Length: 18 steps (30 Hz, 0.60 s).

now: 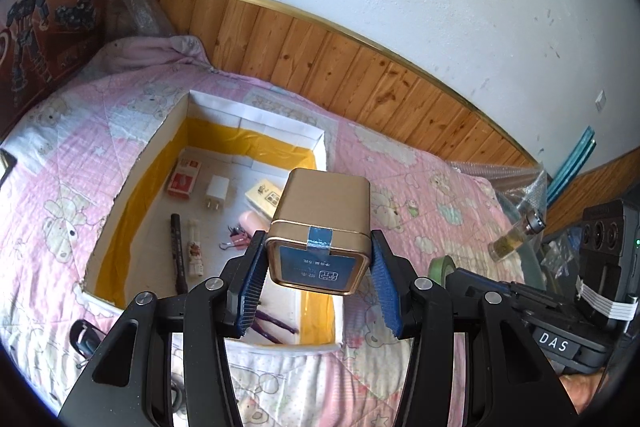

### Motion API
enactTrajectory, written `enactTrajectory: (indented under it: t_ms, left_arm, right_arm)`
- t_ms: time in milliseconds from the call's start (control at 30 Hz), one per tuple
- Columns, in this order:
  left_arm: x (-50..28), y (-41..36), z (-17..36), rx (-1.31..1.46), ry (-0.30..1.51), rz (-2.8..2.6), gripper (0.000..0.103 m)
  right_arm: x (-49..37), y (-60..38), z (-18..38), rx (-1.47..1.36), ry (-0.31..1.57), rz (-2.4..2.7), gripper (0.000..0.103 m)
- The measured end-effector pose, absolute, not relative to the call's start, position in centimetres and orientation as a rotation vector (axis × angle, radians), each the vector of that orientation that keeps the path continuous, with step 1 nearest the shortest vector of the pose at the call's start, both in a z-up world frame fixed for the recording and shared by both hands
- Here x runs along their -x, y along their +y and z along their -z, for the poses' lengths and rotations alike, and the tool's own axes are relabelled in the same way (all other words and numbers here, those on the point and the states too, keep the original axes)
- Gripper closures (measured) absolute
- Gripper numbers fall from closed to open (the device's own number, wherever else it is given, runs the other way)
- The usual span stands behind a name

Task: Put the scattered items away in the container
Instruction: 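Carry the gold tin and green tape roll over the white box with both tools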

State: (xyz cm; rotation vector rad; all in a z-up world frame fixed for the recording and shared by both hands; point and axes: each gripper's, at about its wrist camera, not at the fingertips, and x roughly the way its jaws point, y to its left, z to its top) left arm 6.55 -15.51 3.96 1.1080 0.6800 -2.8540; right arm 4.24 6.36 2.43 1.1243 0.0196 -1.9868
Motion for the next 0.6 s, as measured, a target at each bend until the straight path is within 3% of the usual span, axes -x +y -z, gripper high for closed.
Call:
enactTrajectory:
  t_ms: [300, 600]
  left_arm:
    - [-4.1, -19.0, -3.9, -1.129, 0.718, 2.824, 0.052]
    - [-2.9, -19.2, -0.2, -1.301, 0.717, 2.749, 0.052]
  right_arm:
    - [-3.9, 2.8, -1.4, -1.14, 0.071, 1.952, 0.088]
    - [-2.1, 0.7, -1.2, -1.147, 0.074, 1.963, 0.088]
